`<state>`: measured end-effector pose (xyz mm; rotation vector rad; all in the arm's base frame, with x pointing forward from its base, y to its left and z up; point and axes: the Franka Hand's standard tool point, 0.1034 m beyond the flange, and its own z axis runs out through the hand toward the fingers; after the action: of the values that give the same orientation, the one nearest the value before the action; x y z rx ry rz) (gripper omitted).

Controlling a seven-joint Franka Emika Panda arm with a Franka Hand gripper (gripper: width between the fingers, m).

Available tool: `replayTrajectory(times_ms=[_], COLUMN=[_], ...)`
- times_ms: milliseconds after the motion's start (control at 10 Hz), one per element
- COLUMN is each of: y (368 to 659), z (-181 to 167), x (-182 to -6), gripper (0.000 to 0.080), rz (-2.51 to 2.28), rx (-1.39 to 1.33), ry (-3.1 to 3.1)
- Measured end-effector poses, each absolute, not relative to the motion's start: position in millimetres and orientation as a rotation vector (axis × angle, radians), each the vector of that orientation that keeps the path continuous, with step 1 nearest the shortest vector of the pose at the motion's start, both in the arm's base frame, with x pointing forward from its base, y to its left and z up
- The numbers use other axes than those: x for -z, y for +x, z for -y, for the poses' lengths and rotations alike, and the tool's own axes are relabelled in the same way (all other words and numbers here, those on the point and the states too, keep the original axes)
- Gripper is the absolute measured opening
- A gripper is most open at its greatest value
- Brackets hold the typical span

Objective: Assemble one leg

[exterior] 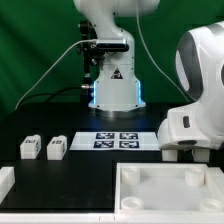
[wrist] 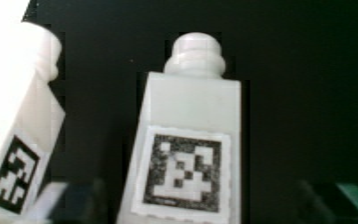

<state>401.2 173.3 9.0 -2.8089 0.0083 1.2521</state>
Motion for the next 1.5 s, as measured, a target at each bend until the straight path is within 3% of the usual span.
replayTrajectory(times_ms=[100,900,1100,1300,1400,1500], y=[401,403,452,480,502,504], z=[-173,-168,-139,-123,-121,-122], x=[-9.0,-15.0,-58.9,-91.5,-111.2,-110.6], gripper=[0.0288,0.0291,0.0292,0.0292,0.0293,0.0293], rz=[-0.008,0.044,0.121,0.13,0.153,0.135], rx=[-1.252,-1.271,-1.158,-1.024,-0.832,-0.592], ry=[-2.809,-2.79,-2.796,-2.829,-2.889,-2.95])
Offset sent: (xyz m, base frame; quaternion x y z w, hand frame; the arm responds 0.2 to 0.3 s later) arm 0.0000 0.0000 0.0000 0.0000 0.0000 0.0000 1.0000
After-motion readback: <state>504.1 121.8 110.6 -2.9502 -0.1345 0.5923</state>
